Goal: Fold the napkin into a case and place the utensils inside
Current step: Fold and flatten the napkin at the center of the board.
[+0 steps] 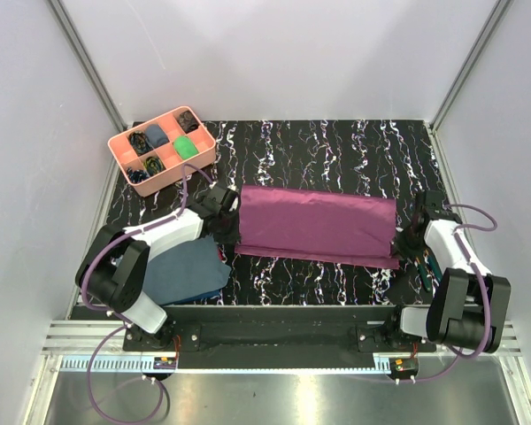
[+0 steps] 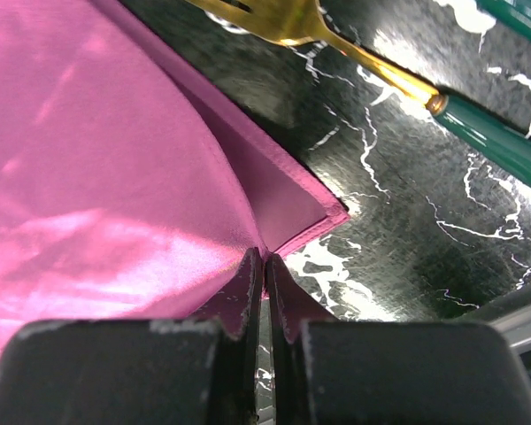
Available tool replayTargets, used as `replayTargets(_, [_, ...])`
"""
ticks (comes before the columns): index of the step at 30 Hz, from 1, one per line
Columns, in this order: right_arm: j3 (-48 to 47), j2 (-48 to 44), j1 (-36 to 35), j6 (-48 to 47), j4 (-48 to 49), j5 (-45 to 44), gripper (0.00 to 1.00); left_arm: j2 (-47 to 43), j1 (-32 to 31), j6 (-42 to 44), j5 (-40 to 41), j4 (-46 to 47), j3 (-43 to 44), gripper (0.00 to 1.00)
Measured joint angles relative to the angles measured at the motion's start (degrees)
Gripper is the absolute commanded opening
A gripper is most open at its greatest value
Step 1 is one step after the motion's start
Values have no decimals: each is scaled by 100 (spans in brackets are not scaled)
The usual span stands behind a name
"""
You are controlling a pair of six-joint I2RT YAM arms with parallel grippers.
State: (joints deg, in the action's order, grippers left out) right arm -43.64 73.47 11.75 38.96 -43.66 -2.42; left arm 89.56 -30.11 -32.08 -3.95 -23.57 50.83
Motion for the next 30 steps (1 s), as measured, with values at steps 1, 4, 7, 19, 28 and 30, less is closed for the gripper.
replayTargets(1, [33, 61, 0, 26, 2, 2, 2, 7, 0, 0, -2, 11, 0, 0])
replayTargets(4, [92, 348, 2, 61, 35, 0, 2, 52, 0, 4, 0, 15, 0, 0])
replayTargets(7, [131, 603, 2, 81, 103, 2, 3, 90, 0, 4, 0, 15, 0, 0])
replayTargets(19, [297, 592, 2, 118, 339, -57, 25, 96, 0, 22, -17, 76, -4, 21])
replayTargets(28, [297, -146, 26, -66, 328, 63, 100, -302, 17, 114, 28, -160, -94, 46])
replayTargets(30, [289, -619, 26, -90, 308, 122, 100, -579, 22, 122, 24, -275, -55, 46])
